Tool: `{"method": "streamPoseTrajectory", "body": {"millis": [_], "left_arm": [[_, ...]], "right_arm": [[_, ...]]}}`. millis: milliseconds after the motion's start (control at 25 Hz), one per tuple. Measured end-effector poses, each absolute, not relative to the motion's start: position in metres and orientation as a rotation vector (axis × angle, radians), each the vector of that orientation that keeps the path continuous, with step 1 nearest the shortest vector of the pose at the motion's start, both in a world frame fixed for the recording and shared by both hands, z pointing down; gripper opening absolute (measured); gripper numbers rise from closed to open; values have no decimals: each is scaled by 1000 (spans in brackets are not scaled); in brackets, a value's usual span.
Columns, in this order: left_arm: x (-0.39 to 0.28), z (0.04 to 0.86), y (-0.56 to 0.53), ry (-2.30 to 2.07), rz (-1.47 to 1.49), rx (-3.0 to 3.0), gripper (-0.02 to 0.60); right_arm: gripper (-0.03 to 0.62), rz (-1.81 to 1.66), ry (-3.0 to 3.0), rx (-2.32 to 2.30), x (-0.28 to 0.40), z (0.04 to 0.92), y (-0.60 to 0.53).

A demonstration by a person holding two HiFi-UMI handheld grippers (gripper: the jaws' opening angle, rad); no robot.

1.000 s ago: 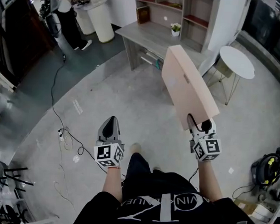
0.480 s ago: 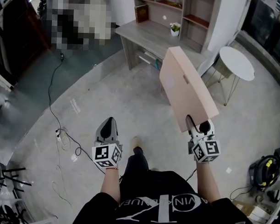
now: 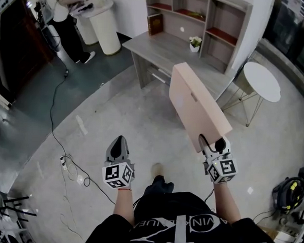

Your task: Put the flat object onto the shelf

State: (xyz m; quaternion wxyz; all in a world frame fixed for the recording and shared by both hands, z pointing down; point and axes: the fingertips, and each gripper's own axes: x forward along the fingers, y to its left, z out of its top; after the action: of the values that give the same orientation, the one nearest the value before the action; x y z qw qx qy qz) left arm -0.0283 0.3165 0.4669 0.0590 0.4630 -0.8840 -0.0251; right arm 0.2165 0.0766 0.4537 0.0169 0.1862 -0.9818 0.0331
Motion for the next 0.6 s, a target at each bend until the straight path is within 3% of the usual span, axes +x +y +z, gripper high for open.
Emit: {"method": "streamPoseTrajectory", "body": {"millis": [600], "left_arm": [[-142,462,226,-2585,-83,1514,5]], "right_arm": [[288,112,-2988,622,108,455,26]]}}
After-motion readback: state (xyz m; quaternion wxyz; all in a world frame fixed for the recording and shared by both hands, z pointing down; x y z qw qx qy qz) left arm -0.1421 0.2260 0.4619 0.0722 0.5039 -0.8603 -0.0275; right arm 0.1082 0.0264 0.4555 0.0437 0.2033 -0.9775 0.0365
